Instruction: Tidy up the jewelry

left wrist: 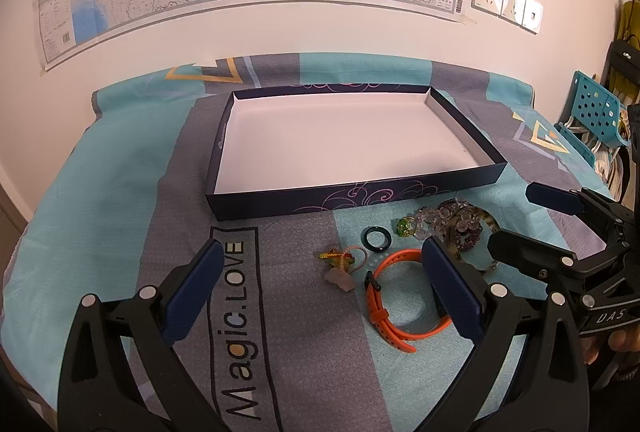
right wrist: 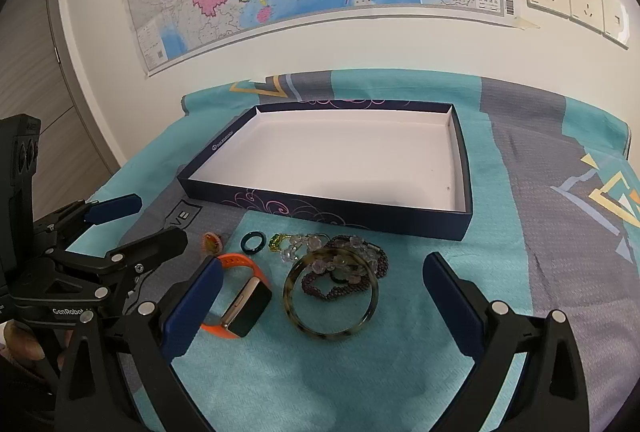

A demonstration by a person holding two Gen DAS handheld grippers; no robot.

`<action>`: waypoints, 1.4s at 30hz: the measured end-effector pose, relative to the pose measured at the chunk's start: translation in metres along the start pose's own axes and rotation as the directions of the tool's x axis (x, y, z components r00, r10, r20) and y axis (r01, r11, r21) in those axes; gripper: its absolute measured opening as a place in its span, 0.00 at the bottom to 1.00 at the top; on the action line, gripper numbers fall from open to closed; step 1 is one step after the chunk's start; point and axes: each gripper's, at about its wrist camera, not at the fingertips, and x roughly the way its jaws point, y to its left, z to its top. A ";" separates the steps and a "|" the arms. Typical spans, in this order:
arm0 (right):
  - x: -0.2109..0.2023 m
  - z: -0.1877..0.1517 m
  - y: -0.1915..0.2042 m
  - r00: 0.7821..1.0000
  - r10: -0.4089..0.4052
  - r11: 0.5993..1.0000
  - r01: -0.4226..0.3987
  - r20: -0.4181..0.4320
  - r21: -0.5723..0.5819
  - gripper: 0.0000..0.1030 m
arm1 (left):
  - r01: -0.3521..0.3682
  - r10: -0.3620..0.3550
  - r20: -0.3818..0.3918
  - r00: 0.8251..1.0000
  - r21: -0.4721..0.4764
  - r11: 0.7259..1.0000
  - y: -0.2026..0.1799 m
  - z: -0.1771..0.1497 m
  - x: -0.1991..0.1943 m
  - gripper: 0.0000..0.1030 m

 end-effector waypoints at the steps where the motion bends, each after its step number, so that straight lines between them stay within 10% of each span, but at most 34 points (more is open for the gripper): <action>1: 0.000 0.000 0.000 1.000 0.000 1.000 0.000 0.000 -0.001 0.94 | 0.000 0.000 0.000 1.000 0.000 1.000 0.000 0.000 0.000 0.94; 42: 0.002 -0.004 -0.003 1.000 0.008 1.000 -0.008 -0.022 0.007 0.94 | 0.037 -0.037 -0.023 0.999 0.011 0.999 -0.003 -0.008 0.008 0.94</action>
